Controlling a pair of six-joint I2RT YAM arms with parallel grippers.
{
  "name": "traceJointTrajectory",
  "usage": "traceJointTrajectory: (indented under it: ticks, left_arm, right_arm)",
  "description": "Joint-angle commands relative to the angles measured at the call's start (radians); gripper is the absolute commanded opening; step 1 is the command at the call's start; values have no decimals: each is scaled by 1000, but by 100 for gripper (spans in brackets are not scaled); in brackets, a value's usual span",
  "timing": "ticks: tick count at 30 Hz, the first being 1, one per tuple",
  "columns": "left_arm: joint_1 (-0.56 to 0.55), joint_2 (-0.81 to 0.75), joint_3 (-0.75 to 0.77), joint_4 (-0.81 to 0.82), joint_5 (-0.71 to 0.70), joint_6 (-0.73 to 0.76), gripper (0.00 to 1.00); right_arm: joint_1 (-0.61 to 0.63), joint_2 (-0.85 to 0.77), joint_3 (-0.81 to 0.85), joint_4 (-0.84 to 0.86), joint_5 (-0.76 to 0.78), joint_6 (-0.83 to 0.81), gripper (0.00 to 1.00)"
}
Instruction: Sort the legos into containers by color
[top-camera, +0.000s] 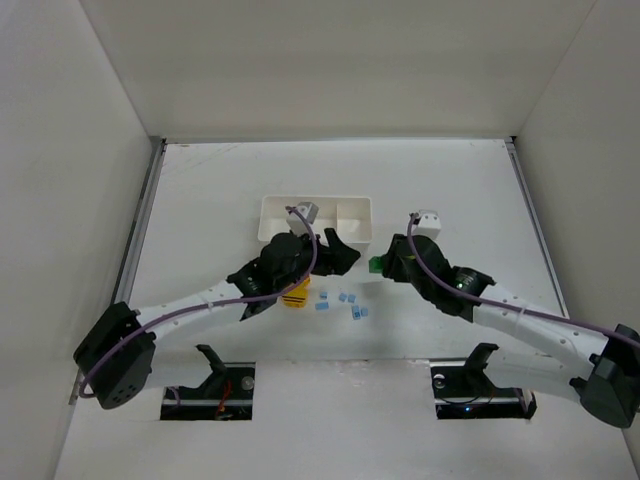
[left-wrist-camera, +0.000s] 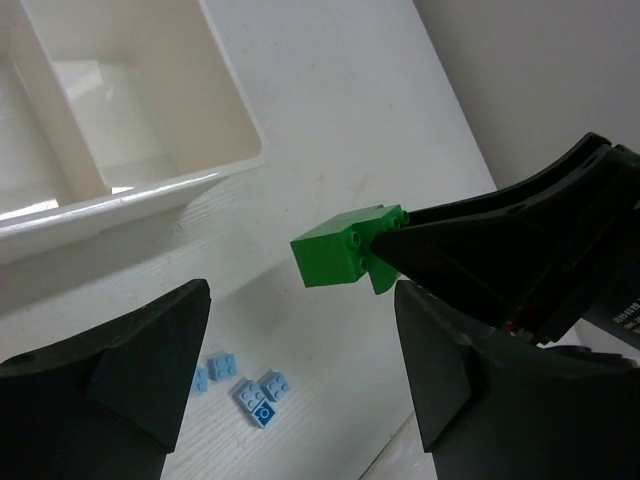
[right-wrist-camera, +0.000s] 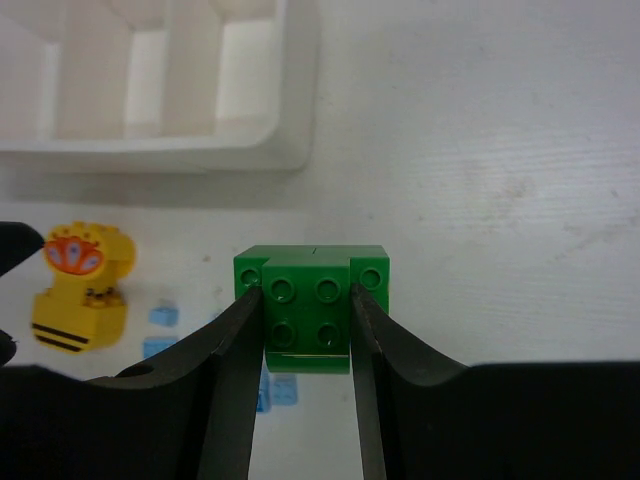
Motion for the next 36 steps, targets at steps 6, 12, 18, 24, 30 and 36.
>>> traceJointTrajectory:
  ticks: [6,12,18,24,30,36]
  left_arm:
    - [120,-213,-124,156,59,-87,75]
    - [181,-339,-178,193,56,-84,79]
    - [148,-304,-132,176,102,-132,81]
    - [117,-264,-95,136,86,-122,79]
    - [91,-270,-121,228,34,-86,78]
    - [81,-218,-97,219,30,-90,78]
  right_arm:
    - [-57,59,97,315,-238,19,27]
    - [-149,62,134,374,-459,146,27]
    - [-146,36,85,434,-481,176,27]
    - [-141,14,68,460,-486,202,27]
    - [-138,37,63,459,-533,238,27]
    - [-129,31,34,474,-532,243,28]
